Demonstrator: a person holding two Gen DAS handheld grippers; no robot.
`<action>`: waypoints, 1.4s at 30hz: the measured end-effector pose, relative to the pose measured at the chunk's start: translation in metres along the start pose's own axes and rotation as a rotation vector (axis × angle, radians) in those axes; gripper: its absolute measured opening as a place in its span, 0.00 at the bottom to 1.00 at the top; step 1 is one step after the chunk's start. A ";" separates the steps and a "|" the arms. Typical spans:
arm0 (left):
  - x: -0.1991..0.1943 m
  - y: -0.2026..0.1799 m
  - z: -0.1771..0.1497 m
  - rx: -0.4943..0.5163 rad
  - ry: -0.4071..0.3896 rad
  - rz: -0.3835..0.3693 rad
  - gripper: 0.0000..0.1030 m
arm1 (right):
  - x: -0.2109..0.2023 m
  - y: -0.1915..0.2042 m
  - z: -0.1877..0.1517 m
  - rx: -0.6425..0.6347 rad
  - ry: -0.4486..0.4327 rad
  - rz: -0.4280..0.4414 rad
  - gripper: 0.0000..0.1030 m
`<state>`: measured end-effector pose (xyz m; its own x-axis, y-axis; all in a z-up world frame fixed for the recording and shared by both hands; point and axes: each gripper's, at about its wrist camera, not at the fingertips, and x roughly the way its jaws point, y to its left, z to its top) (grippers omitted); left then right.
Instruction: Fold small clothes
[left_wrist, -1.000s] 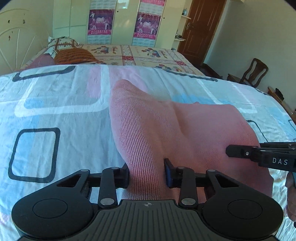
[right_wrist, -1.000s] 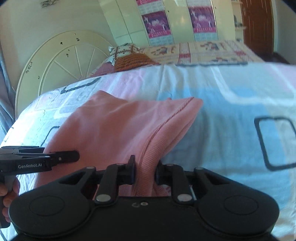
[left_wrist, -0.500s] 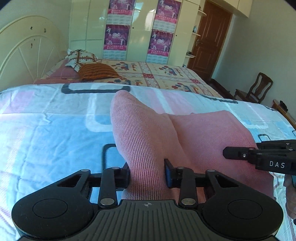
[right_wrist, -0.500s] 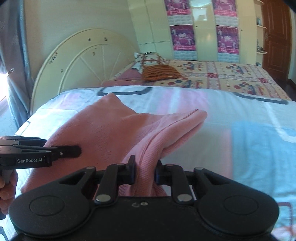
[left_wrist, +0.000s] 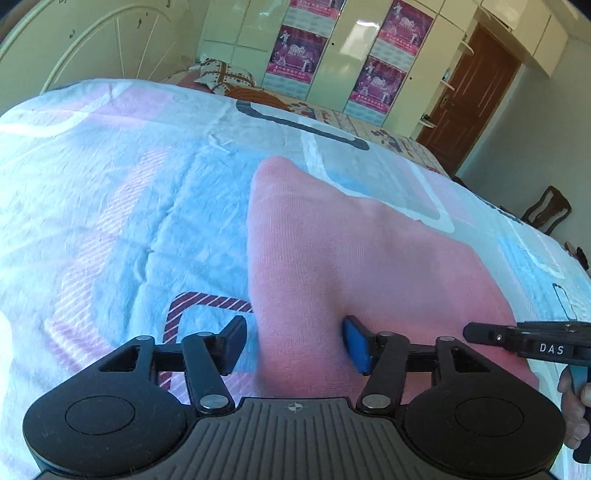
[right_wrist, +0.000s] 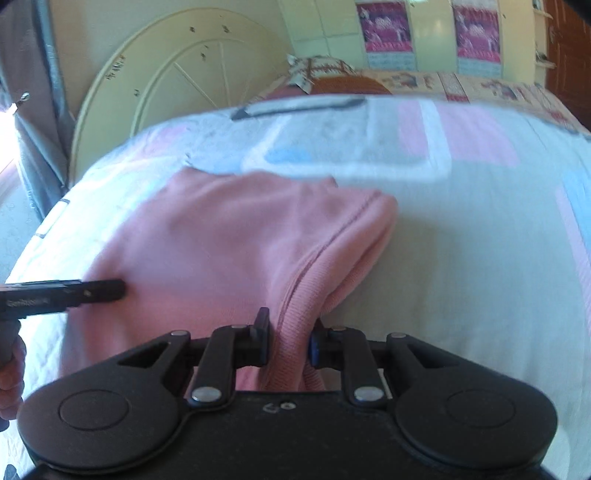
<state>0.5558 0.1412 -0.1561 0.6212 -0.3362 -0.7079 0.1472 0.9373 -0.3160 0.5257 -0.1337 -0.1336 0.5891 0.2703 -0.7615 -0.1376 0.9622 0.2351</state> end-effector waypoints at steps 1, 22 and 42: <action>0.003 0.005 -0.003 -0.023 0.004 -0.013 0.56 | 0.003 0.000 -0.005 -0.001 0.002 -0.005 0.18; 0.042 -0.020 0.071 0.141 -0.007 -0.052 0.48 | 0.045 -0.003 0.047 -0.129 -0.032 -0.193 0.12; -0.058 -0.017 -0.021 0.180 -0.117 0.157 0.48 | -0.008 0.040 -0.022 -0.294 0.010 -0.233 0.21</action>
<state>0.5013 0.1429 -0.1231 0.7302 -0.1824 -0.6584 0.1704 0.9819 -0.0831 0.4975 -0.0964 -0.1312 0.6238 0.0419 -0.7805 -0.2241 0.9662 -0.1272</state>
